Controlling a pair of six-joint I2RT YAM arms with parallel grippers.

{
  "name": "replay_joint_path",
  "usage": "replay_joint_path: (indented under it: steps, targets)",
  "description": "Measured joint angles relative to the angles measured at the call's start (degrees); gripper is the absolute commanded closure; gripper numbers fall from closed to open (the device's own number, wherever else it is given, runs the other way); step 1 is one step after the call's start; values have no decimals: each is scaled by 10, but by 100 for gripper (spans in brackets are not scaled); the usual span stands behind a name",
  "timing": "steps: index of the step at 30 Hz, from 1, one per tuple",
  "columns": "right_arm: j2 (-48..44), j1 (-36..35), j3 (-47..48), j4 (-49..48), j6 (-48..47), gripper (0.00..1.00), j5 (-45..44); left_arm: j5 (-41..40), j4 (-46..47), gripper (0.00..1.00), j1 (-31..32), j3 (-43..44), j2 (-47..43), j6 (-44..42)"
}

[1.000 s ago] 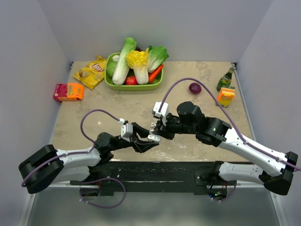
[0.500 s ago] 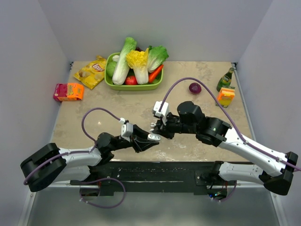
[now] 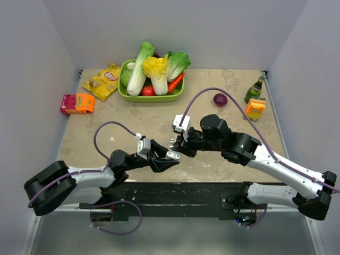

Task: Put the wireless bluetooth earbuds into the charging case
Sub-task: Adjust the charging case.

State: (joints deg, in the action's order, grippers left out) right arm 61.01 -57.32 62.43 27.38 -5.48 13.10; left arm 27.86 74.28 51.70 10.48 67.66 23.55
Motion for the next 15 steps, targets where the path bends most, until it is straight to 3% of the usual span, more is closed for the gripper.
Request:
replay_joint_path:
  steps: [15]
  targets:
    - [0, -1, 0, -3, 2, 100, 2, 0, 0, 41, -2, 0, -1, 1]
